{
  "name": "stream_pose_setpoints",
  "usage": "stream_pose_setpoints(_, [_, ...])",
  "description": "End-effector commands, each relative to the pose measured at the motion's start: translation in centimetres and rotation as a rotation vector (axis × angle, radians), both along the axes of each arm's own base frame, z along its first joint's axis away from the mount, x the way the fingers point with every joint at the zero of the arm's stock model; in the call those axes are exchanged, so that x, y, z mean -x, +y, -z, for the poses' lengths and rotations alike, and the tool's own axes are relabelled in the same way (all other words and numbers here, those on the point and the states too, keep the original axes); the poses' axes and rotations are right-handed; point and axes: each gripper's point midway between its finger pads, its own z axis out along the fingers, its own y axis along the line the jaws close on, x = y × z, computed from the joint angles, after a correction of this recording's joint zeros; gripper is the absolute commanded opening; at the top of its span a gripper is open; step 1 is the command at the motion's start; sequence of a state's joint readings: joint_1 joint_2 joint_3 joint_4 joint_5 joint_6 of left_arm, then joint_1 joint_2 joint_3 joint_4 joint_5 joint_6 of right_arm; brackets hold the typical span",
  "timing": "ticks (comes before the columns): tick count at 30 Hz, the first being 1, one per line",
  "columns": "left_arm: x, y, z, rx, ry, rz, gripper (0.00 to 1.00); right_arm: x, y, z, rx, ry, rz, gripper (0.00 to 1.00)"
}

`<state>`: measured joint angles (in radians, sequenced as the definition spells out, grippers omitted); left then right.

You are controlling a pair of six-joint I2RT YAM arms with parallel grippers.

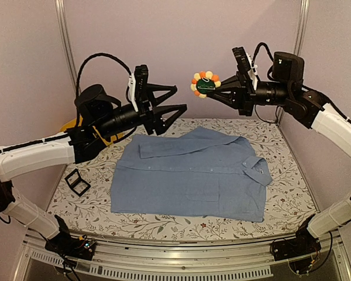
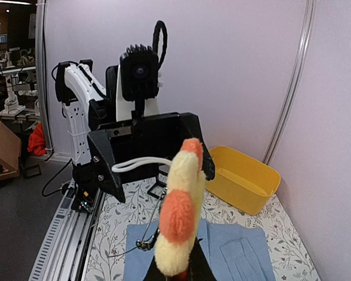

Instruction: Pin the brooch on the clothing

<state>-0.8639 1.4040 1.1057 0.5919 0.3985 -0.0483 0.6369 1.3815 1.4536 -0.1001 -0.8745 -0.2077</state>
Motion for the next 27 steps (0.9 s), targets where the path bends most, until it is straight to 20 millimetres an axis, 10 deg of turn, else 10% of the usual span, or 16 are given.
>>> stream_pose_setpoints(1, [-0.2,0.7,4.5,-0.309,0.026,-0.054,0.79,1.3,-1.0,8.0,0.341,0.177,-0.056,0.00])
stream_pose_setpoints(13, [3.5,-3.2,11.6,-0.610,0.136,0.235,0.81,3.2,1.3,14.7,0.535,0.348,-0.161,0.00])
stream_pose_setpoints(17, [3.4,-3.2,12.8,-0.672,0.164,0.243,0.64,3.6,1.5,15.1,0.550,0.355,-0.171,0.00])
stream_pose_setpoints(21, [3.6,-3.2,12.8,-0.669,0.179,0.254,0.51,4.4,1.7,15.3,0.565,0.347,-0.195,0.00])
stream_pose_setpoints(27, [4.0,-2.7,10.9,-0.635,0.144,0.259,0.67,4.1,1.8,15.8,0.584,0.346,-0.188,0.00])
